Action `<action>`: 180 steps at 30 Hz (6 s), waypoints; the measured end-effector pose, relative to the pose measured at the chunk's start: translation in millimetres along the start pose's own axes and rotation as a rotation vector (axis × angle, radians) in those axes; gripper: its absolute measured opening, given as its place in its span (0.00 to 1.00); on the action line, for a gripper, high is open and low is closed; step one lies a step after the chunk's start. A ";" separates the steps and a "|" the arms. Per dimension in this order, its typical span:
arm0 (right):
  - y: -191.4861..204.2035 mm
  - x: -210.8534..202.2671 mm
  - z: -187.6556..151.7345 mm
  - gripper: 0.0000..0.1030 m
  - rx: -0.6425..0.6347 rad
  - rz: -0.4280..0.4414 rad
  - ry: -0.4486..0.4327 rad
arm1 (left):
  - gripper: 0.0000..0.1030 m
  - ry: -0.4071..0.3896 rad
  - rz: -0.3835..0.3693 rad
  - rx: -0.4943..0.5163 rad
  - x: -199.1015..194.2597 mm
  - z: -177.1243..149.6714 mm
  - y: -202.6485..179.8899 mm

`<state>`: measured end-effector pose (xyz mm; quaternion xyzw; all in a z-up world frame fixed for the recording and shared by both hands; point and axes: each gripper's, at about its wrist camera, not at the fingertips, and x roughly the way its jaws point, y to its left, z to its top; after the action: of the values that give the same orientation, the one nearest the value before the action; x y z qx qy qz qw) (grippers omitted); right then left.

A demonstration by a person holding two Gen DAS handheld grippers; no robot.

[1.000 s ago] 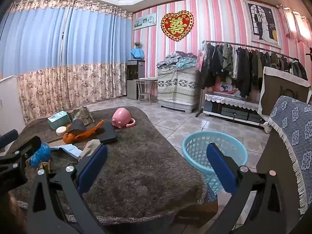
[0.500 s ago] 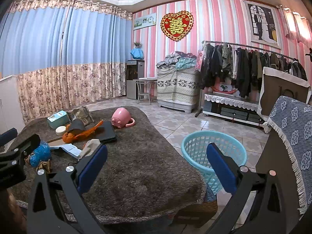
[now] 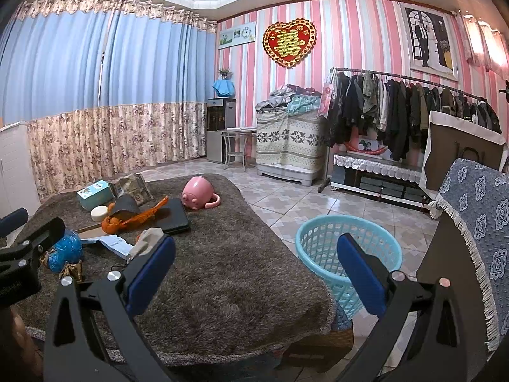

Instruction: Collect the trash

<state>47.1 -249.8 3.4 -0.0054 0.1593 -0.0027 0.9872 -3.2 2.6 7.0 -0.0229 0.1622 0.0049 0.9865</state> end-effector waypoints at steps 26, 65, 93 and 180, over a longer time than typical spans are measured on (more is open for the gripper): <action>-3.8 -1.4 -1.6 0.96 0.002 0.001 0.003 | 0.95 -0.001 0.000 -0.002 -5.7 7.2 0.0; -21.9 3.7 -10.0 0.96 0.005 0.002 0.001 | 0.95 0.014 -0.005 -0.001 -9.7 12.4 4.2; -13.5 49.7 -11.3 0.96 0.030 -0.025 0.025 | 0.95 0.089 0.085 -0.044 48.6 -18.7 58.1; 62.1 197.7 -21.9 0.79 -0.037 0.404 0.323 | 0.22 0.180 0.018 0.019 136.5 20.7 62.3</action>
<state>228.1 -189.3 -80.3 0.0088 0.3129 0.1968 0.9291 131.7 66.2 -19.8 -0.0126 0.2506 0.0099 0.9680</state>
